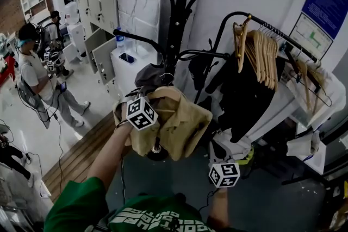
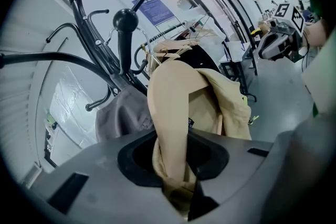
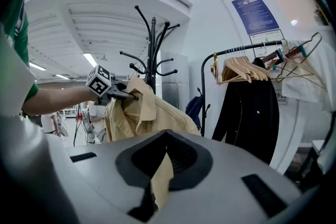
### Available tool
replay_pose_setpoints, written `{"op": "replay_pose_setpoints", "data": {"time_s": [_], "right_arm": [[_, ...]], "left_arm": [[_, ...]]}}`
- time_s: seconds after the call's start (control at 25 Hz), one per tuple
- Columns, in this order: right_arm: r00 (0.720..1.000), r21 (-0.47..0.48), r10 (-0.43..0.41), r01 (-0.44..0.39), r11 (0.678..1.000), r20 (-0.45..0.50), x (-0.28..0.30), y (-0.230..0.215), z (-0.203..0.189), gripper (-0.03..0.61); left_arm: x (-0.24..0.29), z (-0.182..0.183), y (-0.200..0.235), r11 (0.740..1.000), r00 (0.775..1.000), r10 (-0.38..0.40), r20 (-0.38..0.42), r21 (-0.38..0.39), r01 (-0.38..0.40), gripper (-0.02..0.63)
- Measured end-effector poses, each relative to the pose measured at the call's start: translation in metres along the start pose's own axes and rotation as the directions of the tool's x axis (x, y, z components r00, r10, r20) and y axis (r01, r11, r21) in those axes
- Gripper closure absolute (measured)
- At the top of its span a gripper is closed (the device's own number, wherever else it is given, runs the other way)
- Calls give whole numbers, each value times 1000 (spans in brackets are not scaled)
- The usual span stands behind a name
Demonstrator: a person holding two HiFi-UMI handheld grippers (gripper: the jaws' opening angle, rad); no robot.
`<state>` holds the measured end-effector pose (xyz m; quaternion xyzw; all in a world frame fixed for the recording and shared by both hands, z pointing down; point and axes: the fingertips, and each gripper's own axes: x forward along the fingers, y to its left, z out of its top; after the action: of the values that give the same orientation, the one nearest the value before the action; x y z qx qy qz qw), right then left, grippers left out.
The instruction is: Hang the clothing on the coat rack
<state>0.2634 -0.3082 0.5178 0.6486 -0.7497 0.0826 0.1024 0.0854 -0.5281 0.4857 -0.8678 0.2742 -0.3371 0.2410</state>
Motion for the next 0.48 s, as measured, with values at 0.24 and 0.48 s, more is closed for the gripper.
{"op": "replay_pose_setpoints", "data": {"time_s": [0.24, 0.48], "right_arm": [[1000, 0, 1, -1, 1000, -16, 2, 3, -5, 571], [999, 4, 4, -3, 1000, -38, 3, 3, -12, 571]], "left_arm": [[8, -17, -4, 1000, 1000, -11, -17, -12, 10, 512], [15, -24, 1, 1000, 1000, -9, -24, -25, 8, 512]]}}
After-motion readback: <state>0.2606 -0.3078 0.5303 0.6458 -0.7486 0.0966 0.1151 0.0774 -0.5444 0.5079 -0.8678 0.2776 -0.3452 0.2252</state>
